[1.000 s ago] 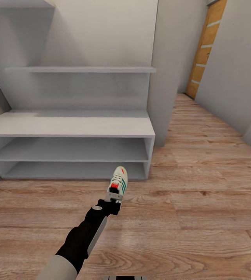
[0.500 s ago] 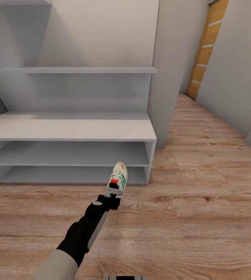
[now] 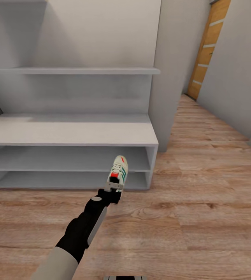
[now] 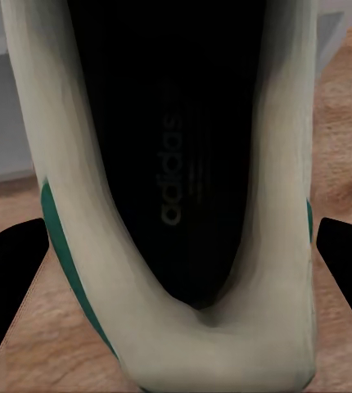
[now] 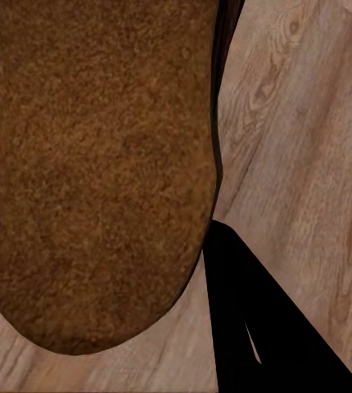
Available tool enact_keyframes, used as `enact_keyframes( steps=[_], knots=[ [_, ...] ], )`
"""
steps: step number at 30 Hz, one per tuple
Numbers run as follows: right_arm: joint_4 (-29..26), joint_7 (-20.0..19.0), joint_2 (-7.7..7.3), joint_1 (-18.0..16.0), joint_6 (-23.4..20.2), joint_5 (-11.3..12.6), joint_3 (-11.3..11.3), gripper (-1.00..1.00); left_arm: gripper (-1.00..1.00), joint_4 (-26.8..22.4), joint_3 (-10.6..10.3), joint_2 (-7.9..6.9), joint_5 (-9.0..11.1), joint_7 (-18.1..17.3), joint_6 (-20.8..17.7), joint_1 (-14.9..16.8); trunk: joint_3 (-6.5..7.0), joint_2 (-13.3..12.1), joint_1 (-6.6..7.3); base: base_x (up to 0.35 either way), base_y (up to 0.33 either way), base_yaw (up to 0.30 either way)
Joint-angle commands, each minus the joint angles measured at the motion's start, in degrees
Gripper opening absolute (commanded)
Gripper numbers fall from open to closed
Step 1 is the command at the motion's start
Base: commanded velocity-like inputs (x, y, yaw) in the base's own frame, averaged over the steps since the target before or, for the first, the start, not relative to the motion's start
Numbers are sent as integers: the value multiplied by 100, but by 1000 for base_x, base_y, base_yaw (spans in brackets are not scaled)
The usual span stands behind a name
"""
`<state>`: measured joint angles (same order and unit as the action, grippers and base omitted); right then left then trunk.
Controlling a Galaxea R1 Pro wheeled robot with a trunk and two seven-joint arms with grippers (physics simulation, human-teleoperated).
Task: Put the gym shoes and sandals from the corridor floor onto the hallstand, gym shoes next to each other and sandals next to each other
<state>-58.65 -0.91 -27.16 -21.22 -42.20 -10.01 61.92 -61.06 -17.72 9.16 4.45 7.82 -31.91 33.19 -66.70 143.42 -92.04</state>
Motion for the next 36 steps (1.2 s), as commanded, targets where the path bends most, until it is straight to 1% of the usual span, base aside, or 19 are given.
enact_keyframes(
  steps=[1,13,31,36],
  knots=[
    [-6,11,0,-5,-33,-10,4,-100,-100,-5,-12,-2,48,48,-25,3,-5,2,-2,330,0,0],
    [-6,12,-1,-5,-34,-10,4,-100,-100,8,-21,-2,56,44,-19,3,-5,2,-2,336,-13,0],
    [-6,12,0,-5,-32,-10,4,-100,-100,9,-27,-2,66,39,-17,3,-5,2,-2,287,-153,0],
    [-6,12,-2,-5,-33,-10,4,-100,-100,10,-28,-2,65,38,-17,3,-5,2,-2,117,-68,0]
  ],
)
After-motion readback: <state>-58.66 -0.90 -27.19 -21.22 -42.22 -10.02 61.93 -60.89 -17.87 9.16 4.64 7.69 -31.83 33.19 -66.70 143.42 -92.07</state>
